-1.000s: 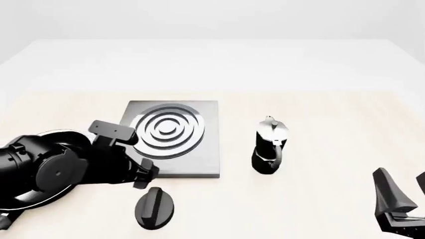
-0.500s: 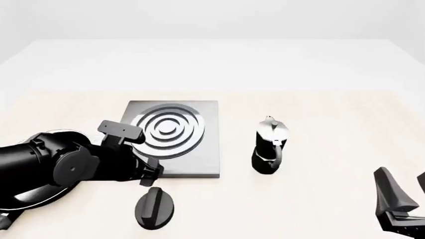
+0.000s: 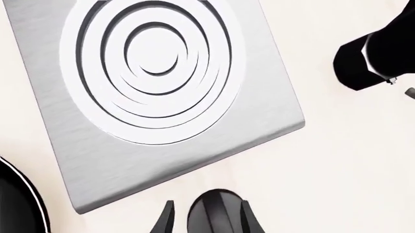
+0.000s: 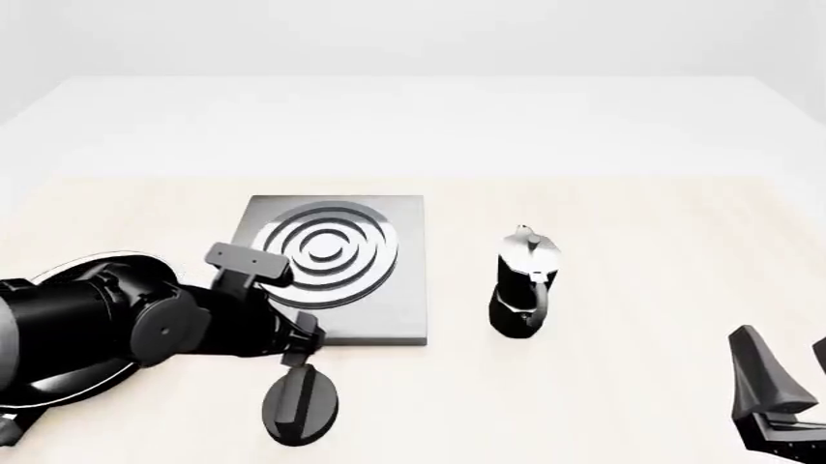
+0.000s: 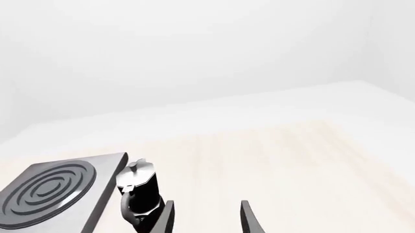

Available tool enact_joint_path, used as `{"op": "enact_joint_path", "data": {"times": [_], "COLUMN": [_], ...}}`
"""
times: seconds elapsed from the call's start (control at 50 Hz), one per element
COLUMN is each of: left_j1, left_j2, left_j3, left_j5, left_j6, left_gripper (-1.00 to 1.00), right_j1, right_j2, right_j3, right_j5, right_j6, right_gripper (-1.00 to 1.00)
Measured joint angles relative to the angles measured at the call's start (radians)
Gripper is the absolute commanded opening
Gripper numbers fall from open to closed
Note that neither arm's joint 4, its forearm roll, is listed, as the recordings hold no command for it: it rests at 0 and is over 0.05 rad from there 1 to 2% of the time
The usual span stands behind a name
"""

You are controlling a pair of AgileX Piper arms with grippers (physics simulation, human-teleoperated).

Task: Turn on the stove and put the moka pot on it.

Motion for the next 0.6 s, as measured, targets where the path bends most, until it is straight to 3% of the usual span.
{"op": "enact_joint_path", "data": {"times": [0.6], "left_j1": [-0.019], "left_j2": [0.086], "left_j3": [0.008], "left_j5": [-0.054], "left_j6": [-0.028], "left_gripper": [1.00], "right_j1": [0.004], "right_j2": [0.021], "right_j3": [0.000], "right_j5": [-0.018], "right_j6": [0.010], "right_gripper": [1.00]}}
